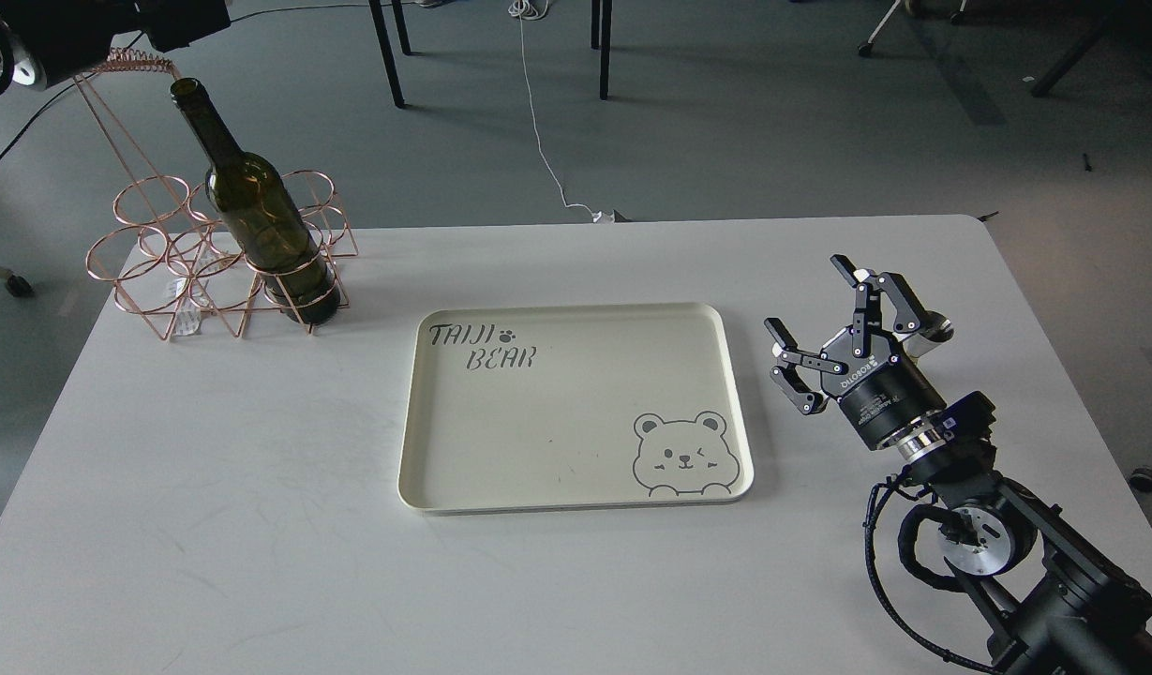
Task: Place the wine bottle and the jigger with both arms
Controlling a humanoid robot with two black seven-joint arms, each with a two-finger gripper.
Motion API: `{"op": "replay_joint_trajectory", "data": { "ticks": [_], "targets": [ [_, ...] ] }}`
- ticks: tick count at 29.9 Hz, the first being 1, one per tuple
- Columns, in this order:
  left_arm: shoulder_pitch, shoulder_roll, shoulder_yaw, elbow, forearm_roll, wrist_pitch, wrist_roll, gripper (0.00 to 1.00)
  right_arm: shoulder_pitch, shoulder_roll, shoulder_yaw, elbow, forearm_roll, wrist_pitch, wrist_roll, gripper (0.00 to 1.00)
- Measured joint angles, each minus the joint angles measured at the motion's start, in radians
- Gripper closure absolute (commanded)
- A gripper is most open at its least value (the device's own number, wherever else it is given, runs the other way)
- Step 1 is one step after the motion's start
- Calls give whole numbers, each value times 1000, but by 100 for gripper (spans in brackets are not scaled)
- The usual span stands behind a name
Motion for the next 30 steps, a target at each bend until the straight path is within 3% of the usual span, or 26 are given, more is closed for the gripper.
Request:
{"op": "replay_joint_trajectory", "data": {
  "ticks": [6, 11, 19, 26, 30],
  "targets": [
    [-72, 16, 0, -102, -333, -6, 0, 1, 1, 14, 24, -4, 5, 0, -1, 1],
    [-1, 37, 2, -277, -727, -2, 0, 1, 1, 23, 39, -9, 8, 0, -2, 1],
    [318, -6, -33, -531, -1019, 5, 0, 1, 44, 25, 31, -9, 11, 0, -31, 1],
    [628, -150, -168, -569, -1037, -34, 0, 1, 57, 21, 36, -9, 19, 0, -28, 1],
    [812, -268, -275, -571, -1093, -91, 14, 1, 50, 23, 36, -8, 19, 0, 16, 1]
  ]
}}
